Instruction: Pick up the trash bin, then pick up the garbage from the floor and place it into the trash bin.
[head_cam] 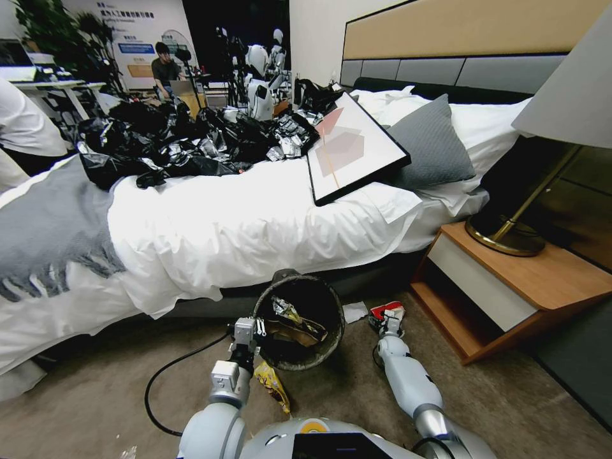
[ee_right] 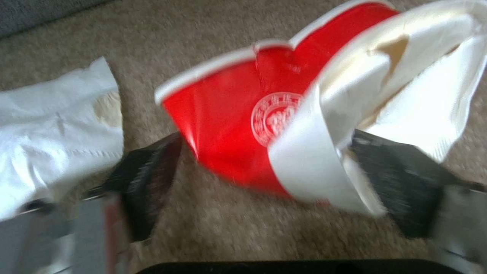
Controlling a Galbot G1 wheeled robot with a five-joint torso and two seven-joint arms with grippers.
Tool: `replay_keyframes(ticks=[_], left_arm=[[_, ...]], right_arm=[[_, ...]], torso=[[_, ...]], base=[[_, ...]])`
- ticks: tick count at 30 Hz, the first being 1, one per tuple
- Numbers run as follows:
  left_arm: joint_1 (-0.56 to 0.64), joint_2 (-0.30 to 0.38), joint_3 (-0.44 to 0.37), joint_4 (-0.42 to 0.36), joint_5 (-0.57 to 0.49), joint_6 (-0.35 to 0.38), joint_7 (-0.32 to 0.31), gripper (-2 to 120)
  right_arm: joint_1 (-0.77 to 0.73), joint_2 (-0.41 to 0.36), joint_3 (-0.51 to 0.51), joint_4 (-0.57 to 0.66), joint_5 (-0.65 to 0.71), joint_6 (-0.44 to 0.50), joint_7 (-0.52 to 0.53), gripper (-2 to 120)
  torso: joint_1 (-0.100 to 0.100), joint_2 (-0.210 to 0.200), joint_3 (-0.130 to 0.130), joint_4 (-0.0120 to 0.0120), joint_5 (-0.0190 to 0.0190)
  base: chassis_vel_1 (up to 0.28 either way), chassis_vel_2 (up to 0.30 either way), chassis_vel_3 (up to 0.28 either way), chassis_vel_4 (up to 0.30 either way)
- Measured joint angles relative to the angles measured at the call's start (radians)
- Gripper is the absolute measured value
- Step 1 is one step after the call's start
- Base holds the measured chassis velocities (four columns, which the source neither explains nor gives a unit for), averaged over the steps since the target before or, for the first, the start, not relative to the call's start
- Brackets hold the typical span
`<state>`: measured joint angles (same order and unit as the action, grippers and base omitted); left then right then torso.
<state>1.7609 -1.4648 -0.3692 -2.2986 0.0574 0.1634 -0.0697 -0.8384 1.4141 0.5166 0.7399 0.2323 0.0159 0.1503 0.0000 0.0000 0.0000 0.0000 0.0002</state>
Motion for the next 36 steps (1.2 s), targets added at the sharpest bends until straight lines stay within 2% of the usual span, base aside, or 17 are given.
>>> replay_keyframes(ticks=[2,4,5,7,9,11,13,15,17,18,21,30,36], left_arm=[[0.000,0.000,0.001,0.000,0.001,0.000,0.000,0],[-0.001,0.000,0.007,0.001,0.003,-0.001,0.000,0],[-0.001,0.000,0.007,0.001,0.003,-0.001,0.000,0],[-0.002,0.000,0.008,0.002,0.004,-0.002,0.000,0],[-0.002,0.000,0.008,0.002,0.004,-0.002,0.000,0],[-0.003,0.001,0.009,0.003,0.004,-0.003,0.000,0],[-0.003,0.001,0.009,0.003,0.004,-0.003,0.000,0],[-0.003,0.001,0.009,0.003,0.004,-0.003,0.000,0],[-0.003,0.002,0.009,0.003,0.004,-0.005,0.000,0],[-0.003,0.002,0.009,0.003,0.004,-0.005,0.000,0],[-0.004,0.002,0.009,0.004,0.004,-0.006,0.000,0],[-0.006,0.002,0.008,0.007,0.004,-0.007,0.000,0],[-0.008,0.000,0.008,0.010,0.004,-0.007,0.000,0]], right_arm=[[-0.002,-0.001,0.000,0.004,0.000,0.000,0.000,74],[-0.013,-0.005,0.005,0.014,0.001,0.001,0.000,63],[-0.013,-0.005,0.005,0.014,0.001,0.001,0.000,63],[-0.017,-0.007,0.007,0.018,0.002,0.003,0.000,54],[-0.017,-0.007,0.007,0.018,0.002,0.003,0.000,54],[-0.024,-0.009,0.010,0.020,0.002,0.008,-0.001,37],[-0.025,-0.010,0.011,0.020,0.002,0.010,-0.001,30],[-0.025,-0.010,0.011,0.020,0.002,0.010,-0.001,26],[-0.023,-0.011,0.012,0.022,0.001,0.012,-0.001,15],[-0.023,-0.011,0.012,0.022,0.001,0.012,-0.001,15],[-0.020,-0.011,0.012,0.024,0.001,0.013,-0.001,2],[-0.022,-0.010,0.011,0.025,-0.005,0.024,0.000,0],[-0.049,-0.010,0.011,0.078,-0.010,0.036,0.008,0]], torso=[[0.000,0.000,0.000,0.0000,-0.0001],[0.000,0.000,0.000,0.0000,-0.0002],[0.000,0.000,0.000,0.0000,-0.0002],[0.000,0.000,0.000,0.0000,-0.0002],[0.000,0.000,0.000,0.0000,-0.0002],[0.000,0.000,0.000,-0.0001,-0.0001],[0.000,0.000,0.000,-0.0001,-0.0003],[0.000,0.000,0.000,-0.0001,-0.0003],[0.000,0.000,0.000,0.0000,-0.0003],[0.000,0.000,0.000,0.0000,-0.0003],[0.000,0.000,0.000,0.0000,-0.0002],[0.000,0.000,0.000,0.0000,-0.0002],[0.000,0.000,0.000,-0.0001,-0.0001]], base=[[0.000,0.000,0.000,0.000],[0.000,0.000,0.000,0.000],[0.000,0.000,0.000,0.000],[0.000,0.000,0.000,0.000],[0.000,0.000,0.000,0.000],[0.000,0.000,0.000,0.000],[0.000,0.000,0.000,0.000],[0.000,0.000,0.000,0.000],[0.000,0.000,0.000,0.000],[0.000,0.000,0.000,0.000],[0.000,0.000,0.000,0.000],[0.000,0.000,0.000,0.000],[0.000,0.000,0.000,0.000]])
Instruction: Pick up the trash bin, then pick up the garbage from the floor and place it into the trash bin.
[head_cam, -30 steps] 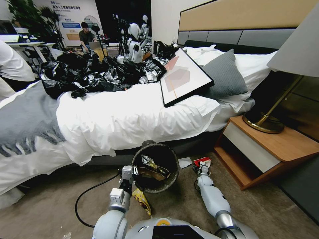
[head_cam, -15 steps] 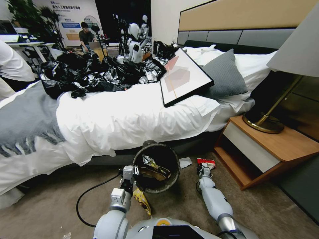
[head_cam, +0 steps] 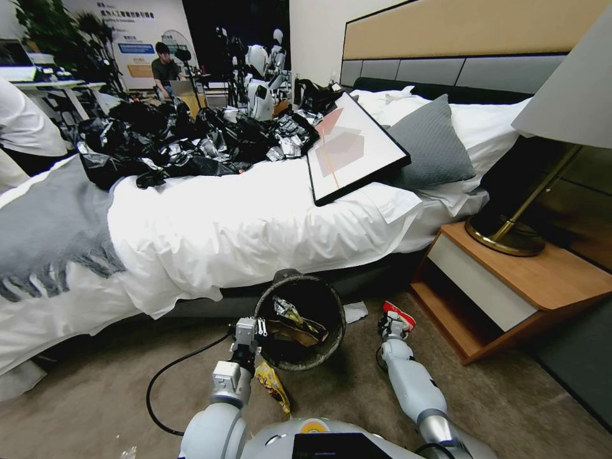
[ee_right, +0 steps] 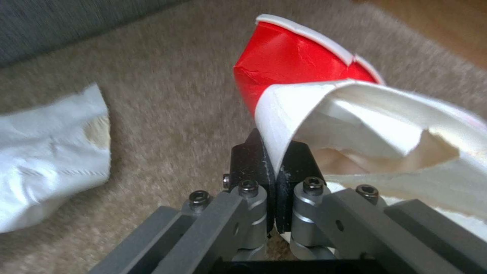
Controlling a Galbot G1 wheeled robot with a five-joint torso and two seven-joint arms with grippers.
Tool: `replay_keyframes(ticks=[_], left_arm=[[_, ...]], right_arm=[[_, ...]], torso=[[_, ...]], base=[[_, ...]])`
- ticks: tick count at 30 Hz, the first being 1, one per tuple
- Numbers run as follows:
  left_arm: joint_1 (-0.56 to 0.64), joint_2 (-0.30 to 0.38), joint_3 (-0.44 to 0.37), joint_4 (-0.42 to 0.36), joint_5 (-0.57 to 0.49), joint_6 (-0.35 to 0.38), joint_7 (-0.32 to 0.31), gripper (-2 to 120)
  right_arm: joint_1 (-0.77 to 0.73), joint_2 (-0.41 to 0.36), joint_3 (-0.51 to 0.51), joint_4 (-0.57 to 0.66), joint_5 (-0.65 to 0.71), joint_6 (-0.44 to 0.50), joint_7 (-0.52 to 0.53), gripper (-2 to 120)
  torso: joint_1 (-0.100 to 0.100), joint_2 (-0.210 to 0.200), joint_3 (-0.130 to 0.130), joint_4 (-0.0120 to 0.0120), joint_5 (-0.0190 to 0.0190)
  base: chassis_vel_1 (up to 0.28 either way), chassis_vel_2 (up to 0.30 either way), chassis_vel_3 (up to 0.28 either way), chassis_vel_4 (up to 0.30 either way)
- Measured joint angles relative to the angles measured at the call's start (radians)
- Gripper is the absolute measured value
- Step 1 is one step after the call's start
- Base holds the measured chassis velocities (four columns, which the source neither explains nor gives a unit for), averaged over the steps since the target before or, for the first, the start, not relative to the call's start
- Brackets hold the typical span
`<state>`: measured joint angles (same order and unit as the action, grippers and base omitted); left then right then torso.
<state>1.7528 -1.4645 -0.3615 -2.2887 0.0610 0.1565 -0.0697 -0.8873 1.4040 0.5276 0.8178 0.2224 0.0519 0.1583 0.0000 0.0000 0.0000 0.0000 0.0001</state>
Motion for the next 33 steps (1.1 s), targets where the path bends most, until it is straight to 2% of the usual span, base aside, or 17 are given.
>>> replay_keyframes(ticks=[5,9,12,14,16,17,19,20,22,23,25,26,28,30,33], left_arm=[[-0.001,0.000,0.000,0.002,-0.001,0.000,0.000,0],[-0.001,-0.001,-0.002,0.005,-0.003,0.000,0.000,0],[-0.005,-0.002,-0.005,0.013,-0.007,0.000,-0.001,0],[-0.007,-0.002,-0.005,0.016,-0.008,0.000,-0.001,0],[-0.010,-0.003,-0.006,0.022,-0.010,0.000,-0.003,0],[-0.010,-0.003,-0.006,0.022,-0.010,0.000,-0.003,0],[-0.014,-0.004,-0.005,0.024,-0.010,0.001,-0.003,0],[-0.014,-0.004,-0.005,0.024,-0.010,0.001,-0.003,0],[-0.016,-0.004,-0.005,0.028,-0.011,0.001,-0.003,0],[-0.016,-0.004,-0.005,0.028,-0.011,0.001,-0.003,0],[-0.018,-0.003,-0.005,0.028,-0.011,0.002,-0.003,0],[-0.018,-0.003,-0.005,0.028,-0.011,0.002,-0.003,0],[-0.019,-0.002,-0.003,0.028,-0.012,0.002,-0.002,0],[-0.019,-0.002,-0.003,0.028,-0.012,0.003,-0.002,0],[-0.019,-0.001,-0.002,0.026,-0.012,0.003,-0.002,0]], right_arm=[[-0.021,0.000,-0.001,0.046,-0.012,0.020,0.009,0],[-0.059,0.003,-0.004,0.130,-0.050,0.072,0.021,0],[-0.119,0.004,-0.009,0.280,-0.069,0.104,0.020,0],[-0.133,0.005,-0.009,0.315,-0.071,0.106,0.018,0],[-0.183,0.006,-0.012,0.447,-0.076,0.108,0.011,0],[-0.183,0.006,-0.012,0.447,-0.076,0.108,0.011,0],[-0.239,0.006,-0.014,0.575,-0.087,0.112,0.003,0],[-0.239,0.006,-0.014,0.575,-0.087,0.112,0.003,0],[-0.294,0.006,-0.015,0.694,-0.103,0.123,-0.008,0],[-0.294,0.006,-0.015,0.694,-0.103,0.123,-0.008,0],[-0.365,0.000,-0.022,0.839,-0.111,0.131,-0.030,0],[-0.365,0.000,-0.022,0.839,-0.111,0.131,-0.030,0],[-0.457,-0.018,-0.042,1.032,-0.114,0.165,-0.086,0],[-0.476,-0.023,-0.048,1.069,-0.113,0.180,-0.106,0],[-0.538,-0.046,-0.073,1.199,-0.086,0.242,-0.200,0]], torso=[[0.000,0.000,0.000,-0.0001,0.0000],[0.000,0.000,0.000,0.0000,-0.0001],[0.000,0.000,0.000,0.0000,-0.0002],[0.000,0.000,0.000,0.0000,0.0000],[0.000,0.000,0.000,0.0001,-0.0004],[0.000,0.000,0.000,0.0001,-0.0004],[0.000,0.000,0.000,-0.0001,0.0001],[0.000,0.000,0.000,-0.0001,0.0001],[0.000,0.000,0.000,0.0002,-0.0002],[0.000,0.000,0.000,0.0002,-0.0002],[0.000,0.000,0.000,-0.0003,0.0001],[0.000,0.000,0.000,-0.0003,0.0001],[0.000,0.000,0.000,-0.0002,0.0000],[0.000,0.000,0.000,0.0000,0.0002],[0.000,0.000,0.000,0.0000,0.0003]], base=[[0.000,0.000,0.000,0.000],[0.000,0.000,0.000,0.000],[0.000,0.000,0.000,0.000],[0.000,0.000,0.000,0.000],[0.000,0.000,0.000,0.000],[0.000,0.000,0.000,0.000],[0.000,0.000,0.000,0.000],[0.000,0.000,0.000,0.000],[0.000,0.000,0.000,0.000],[0.000,0.000,0.000,0.000],[0.000,0.000,0.000,0.000],[0.000,0.000,0.000,0.000],[0.000,0.000,0.000,0.000],[0.000,0.000,0.000,0.000],[0.000,0.000,0.000,0.000]])
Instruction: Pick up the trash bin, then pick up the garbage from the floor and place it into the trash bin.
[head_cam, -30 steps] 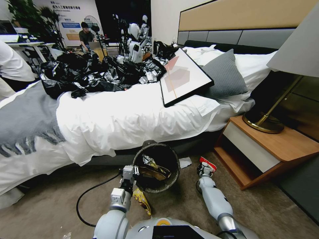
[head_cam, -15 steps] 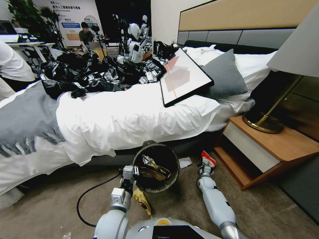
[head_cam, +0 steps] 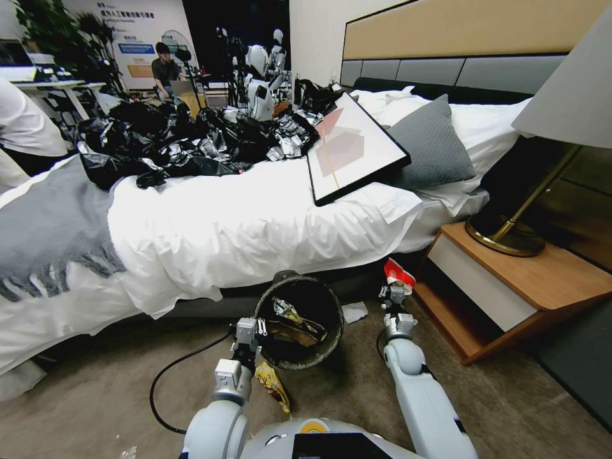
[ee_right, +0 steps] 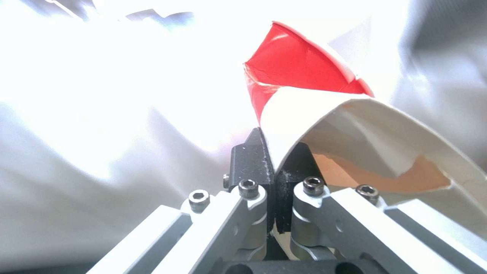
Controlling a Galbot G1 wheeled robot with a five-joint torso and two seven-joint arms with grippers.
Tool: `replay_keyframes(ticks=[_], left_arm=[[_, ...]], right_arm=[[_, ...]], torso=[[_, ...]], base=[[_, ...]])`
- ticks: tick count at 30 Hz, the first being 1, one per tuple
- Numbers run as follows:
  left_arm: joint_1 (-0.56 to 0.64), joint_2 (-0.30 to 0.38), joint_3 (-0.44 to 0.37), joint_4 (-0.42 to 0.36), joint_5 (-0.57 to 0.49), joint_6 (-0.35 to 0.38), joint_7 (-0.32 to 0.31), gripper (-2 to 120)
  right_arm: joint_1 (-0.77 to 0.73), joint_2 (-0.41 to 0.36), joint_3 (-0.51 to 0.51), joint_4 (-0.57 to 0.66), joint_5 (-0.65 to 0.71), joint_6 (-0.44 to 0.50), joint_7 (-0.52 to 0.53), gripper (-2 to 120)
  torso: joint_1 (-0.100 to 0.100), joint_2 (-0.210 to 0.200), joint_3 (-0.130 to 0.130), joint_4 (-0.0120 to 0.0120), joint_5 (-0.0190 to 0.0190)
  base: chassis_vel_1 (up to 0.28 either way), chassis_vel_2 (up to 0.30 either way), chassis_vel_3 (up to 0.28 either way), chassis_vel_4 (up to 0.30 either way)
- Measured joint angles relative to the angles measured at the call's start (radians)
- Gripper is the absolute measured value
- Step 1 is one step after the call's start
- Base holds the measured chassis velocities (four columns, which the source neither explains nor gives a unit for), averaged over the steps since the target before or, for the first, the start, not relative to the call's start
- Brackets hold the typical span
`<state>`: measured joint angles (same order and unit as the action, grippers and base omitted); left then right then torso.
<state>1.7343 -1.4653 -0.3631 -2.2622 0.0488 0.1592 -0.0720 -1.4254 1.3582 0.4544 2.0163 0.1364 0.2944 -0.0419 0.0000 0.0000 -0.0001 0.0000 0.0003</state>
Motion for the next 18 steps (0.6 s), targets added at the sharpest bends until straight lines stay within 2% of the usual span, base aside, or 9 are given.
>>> replay_keyframes(ticks=[5,9,18], left_arm=[[0.000,0.000,0.009,-0.003,0.000,0.001,0.001,0],[-0.003,0.001,0.013,-0.003,0.002,0.003,0.002,0],[-0.011,0.004,0.021,-0.003,0.000,0.011,0.004,0]], right_arm=[[-0.085,-0.046,-0.058,0.143,0.077,0.071,-0.148,0],[-0.133,-0.084,-0.122,0.186,0.131,0.087,-0.212,0],[-0.168,-0.176,-0.273,0.165,0.168,0.085,-0.284,0]], torso=[[0.000,0.000,0.000,-0.0001,-0.0005],[0.000,0.000,0.000,0.0000,-0.0005],[0.000,0.000,0.000,0.0001,-0.0004]], base=[[0.000,0.000,0.000,0.000],[0.000,0.000,0.000,0.000],[0.000,0.000,0.000,0.000]])
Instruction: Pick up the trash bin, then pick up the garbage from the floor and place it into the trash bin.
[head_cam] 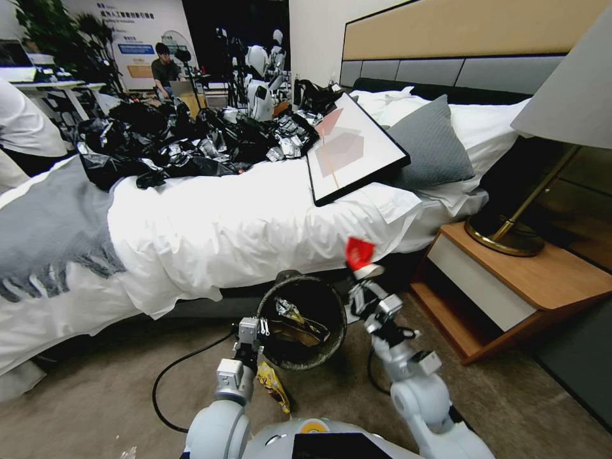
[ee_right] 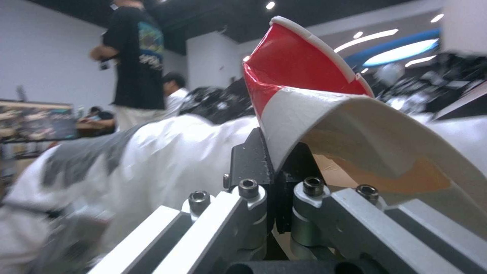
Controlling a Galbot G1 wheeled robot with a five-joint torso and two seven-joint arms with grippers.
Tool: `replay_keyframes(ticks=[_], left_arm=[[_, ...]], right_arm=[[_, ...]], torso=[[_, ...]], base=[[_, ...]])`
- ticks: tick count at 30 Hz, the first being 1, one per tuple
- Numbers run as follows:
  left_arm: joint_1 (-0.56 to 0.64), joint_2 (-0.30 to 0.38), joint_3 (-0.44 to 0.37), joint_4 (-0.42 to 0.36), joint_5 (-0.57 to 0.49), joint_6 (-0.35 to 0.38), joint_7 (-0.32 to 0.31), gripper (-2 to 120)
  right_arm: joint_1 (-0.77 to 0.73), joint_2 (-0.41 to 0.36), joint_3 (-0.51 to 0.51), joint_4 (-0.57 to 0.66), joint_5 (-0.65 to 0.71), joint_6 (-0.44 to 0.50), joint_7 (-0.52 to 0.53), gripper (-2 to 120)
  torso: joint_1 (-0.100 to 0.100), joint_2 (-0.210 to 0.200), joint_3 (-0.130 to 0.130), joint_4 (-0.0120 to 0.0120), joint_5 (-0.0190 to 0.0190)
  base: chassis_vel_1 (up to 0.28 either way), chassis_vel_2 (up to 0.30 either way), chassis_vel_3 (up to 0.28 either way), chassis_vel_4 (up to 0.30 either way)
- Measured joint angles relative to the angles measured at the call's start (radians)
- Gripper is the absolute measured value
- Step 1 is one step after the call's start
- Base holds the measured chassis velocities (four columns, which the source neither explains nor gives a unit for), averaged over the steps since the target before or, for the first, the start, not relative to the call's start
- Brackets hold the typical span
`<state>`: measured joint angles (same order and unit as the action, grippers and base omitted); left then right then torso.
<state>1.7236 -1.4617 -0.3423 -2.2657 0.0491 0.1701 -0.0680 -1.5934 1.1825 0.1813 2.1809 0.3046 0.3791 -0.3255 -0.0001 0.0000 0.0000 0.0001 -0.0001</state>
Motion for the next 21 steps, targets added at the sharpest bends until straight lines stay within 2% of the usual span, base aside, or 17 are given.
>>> replay_keyframes(ticks=[3,8,21], left_arm=[[-0.002,-0.001,0.002,0.001,-0.001,0.001,0.001,0],[-0.006,-0.004,0.004,0.004,-0.001,0.001,0.001,0],[-0.007,-0.007,0.013,0.005,0.002,0.002,0.002,0]], right_arm=[[-0.010,-0.037,-0.047,-0.020,-0.022,-0.001,-0.015,0],[-0.018,-0.056,-0.069,-0.049,-0.044,0.002,-0.025,0],[-0.006,-0.028,-0.093,-0.125,-0.075,0.020,-0.031,0]], torso=[[0.000,0.000,0.000,-0.0001,0.0000],[0.000,0.000,0.000,-0.0001,0.0002],[0.000,0.000,0.000,-0.0001,0.0001]], base=[[0.000,0.000,0.000,0.000],[0.000,0.000,0.000,0.000],[0.000,0.000,0.000,0.000]])
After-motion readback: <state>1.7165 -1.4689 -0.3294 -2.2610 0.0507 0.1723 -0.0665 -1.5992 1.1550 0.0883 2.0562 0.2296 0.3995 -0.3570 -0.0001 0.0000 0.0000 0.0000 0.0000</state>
